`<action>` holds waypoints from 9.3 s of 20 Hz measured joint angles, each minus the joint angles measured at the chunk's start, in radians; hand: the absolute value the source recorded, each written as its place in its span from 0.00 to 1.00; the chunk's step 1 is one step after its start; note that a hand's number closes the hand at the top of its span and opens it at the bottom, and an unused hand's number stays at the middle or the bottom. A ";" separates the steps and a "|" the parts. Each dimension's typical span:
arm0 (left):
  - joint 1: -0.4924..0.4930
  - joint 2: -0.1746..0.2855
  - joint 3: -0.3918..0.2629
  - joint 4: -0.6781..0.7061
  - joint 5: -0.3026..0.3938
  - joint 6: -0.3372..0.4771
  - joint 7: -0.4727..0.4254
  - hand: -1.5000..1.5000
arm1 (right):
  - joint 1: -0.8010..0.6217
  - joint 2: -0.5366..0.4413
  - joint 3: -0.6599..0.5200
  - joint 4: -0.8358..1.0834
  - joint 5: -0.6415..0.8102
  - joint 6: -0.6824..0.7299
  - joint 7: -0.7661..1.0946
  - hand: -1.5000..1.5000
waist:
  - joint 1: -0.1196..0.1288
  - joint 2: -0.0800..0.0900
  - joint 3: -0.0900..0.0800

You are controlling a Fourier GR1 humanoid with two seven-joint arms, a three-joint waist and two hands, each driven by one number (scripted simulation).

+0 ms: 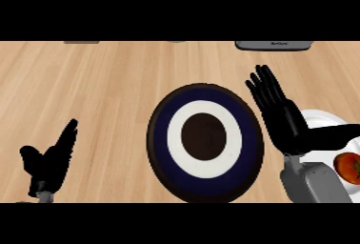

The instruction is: Pick the tomato from the plate and place it in the plate

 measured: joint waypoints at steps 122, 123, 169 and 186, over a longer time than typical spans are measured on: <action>0.031 -0.268 0.099 -0.176 -0.229 -0.089 0.232 0.50 | 0.603 0.198 0.600 -0.302 1.453 -0.910 0.266 1.00 | -0.025 -0.024 0.021; 0.029 -0.268 0.101 -0.178 -0.227 -0.090 0.234 0.50 | 0.604 0.193 0.606 -0.295 1.478 -0.940 0.288 1.00 | -0.023 -0.022 0.021; 0.005 -0.306 0.110 -0.166 -0.265 -0.129 0.239 0.50 | 0.041 0.101 0.158 0.093 0.595 -0.944 0.044 0.00 | 0.012 -0.011 0.028; 0.012 -0.315 0.133 -0.172 -0.280 -0.132 0.250 0.50 | 0.675 -0.034 0.162 -0.139 0.273 -0.487 -0.535 0.00 | 0.000 -0.016 0.025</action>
